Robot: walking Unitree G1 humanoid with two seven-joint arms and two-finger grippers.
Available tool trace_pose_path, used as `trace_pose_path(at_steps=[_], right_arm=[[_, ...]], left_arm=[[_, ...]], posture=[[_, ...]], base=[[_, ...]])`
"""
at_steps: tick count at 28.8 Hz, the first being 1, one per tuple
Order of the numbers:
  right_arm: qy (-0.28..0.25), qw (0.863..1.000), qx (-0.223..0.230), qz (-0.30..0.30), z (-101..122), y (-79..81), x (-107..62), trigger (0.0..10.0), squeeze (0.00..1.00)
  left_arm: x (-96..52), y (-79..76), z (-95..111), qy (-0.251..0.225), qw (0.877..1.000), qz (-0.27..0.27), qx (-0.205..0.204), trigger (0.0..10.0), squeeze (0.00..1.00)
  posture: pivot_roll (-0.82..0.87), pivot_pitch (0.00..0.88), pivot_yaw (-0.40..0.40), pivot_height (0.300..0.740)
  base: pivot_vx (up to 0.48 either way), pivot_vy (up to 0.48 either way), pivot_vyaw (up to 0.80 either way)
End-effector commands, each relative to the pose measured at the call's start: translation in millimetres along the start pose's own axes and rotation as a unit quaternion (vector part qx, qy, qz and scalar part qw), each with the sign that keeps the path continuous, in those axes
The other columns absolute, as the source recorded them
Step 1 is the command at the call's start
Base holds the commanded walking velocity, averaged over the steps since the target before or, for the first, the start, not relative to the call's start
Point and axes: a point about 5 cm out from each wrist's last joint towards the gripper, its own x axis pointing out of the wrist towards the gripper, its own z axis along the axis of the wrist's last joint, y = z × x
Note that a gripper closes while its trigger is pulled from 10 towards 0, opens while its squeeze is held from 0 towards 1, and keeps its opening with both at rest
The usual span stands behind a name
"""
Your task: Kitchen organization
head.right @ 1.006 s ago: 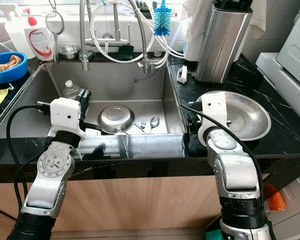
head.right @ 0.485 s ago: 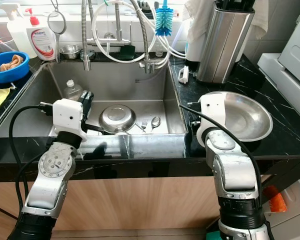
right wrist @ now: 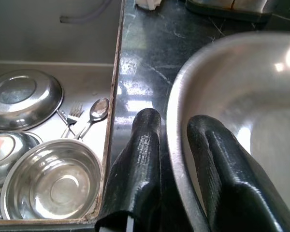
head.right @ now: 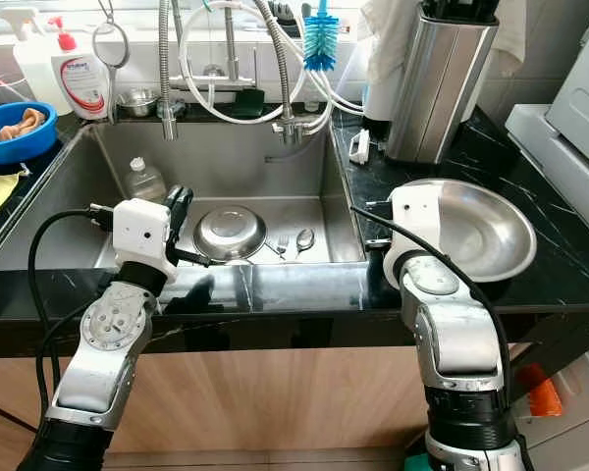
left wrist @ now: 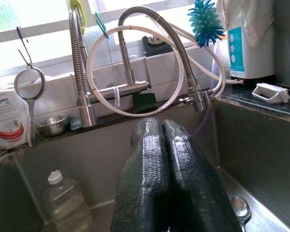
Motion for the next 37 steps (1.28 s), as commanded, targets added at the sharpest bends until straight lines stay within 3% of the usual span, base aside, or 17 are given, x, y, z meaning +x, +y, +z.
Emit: trace_pose_path(at_steps=[1, 7, 8, 9, 14, 17, 20, 21, 22, 23, 37], right_arm=[[-0.014, 1.0, 0.006, 0.004, 7.3, -0.1, -2.0, 0.0, 0.0], [-0.066, 0.998, 0.004, 0.019, 22.1, 5.3, -4.2, 0.0, 0.0], [-0.099, 0.995, -0.003, 0.03, 31.8, 9.0, -5.6, 6.9, 0.0], [-0.115, 0.993, -0.007, 0.034, 36.6, 10.5, -6.2, 10.0, 0.0], [-0.188, 0.978, -0.005, 0.088, 56.5, 23.5, -12.3, 10.0, 0.0], [-0.191, 0.976, -0.016, 0.105, 57.7, 28.4, -14.0, 10.0, 0.0], [-0.189, 0.978, -0.021, 0.084, 56.7, 25.1, -13.5, 10.0, 0.0], [-0.189, 0.978, -0.027, 0.081, 56.4, 23.4, -12.6, 10.0, 0.22], [-0.189, 0.978, -0.03, 0.08, 56.3, 23.1, -12.4, 10.0, 0.22], [-0.192, 0.978, -0.032, 0.076, 56.4, 21.7, -11.7, 10.0, 1.0], [-0.156, 0.985, -0.056, 0.049, 43.8, 13.8, -4.9, 10.0, 1.0]], left_arm=[[0.4, 0.4, -1.3, 0.006, 1.0, -0.005, 0.002, 10.0, 0.0], [0.6, 0.8, -1.1, 0.006, 1.0, -0.003, 0.002, 10.0, 0.0], [0.5, 0.6, -1.3, 0.006, 1.0, -0.002, 0.002, 10.0, 0.0], [0.5, 0.5, -1.3, 0.005, 1.0, -0.001, 0.002, 10.0, 0.0], [0.7, 1.1, -1.2, 0.004, 1.0, 0.002, 0.001, 10.0, 0.0], [0.7, 1.4, -1.3, 0.004, 1.0, 0.003, 0.001, 10.0, 0.0], [0.2, 1.1, -1.2, 0.004, 1.0, 0.005, 0.001, 10.0, 0.0], [0.1, 0.6, -1.2, 0.004, 1.0, 0.005, 0.001, 10.0, 0.0], [0.1, 0.6, -1.3, 0.004, 1.0, 0.005, 0.0, 10.0, 0.0], [0.0, 0.5, -1.6, 0.004, 1.0, 0.005, 0.0, 10.0, 0.0], [1.9, 0.3, -4.0, 0.008, 1.0, 0.003, 0.0, 10.0, 0.0]], posture=[[-0.16, 0.0, -0.016, 0.731], [-0.16, 0.0, -0.019, 0.731], [-0.16, 0.0, -0.02, 0.731], [-0.16, 0.0, -0.02, 0.731], [-0.15, 0.0, -0.025, 0.731], [-0.15, 0.0, -0.026, 0.731], [-0.15, 0.0, -0.028, 0.731], [-0.15, 0.0, -0.028, 0.731], [-0.15, 0.0, -0.028, 0.731], [-0.15, 0.0, -0.028, 0.731], [-0.17, 0.0, -0.026, 0.731]], base=[[0.0, 0.0, 0.0], [0.0, 0.0, 0.0], [0.0, 0.0, 0.0], [0.0, 0.0, 0.0], [0.0, 0.0, 0.0], [0.0, 0.0, 0.0], [0.0, 0.0, 0.0], [0.0, 0.0, 0.0], [0.0, 0.0, 0.0], [0.0, 0.0, 0.0], [0.0, 0.0, 0.0]])
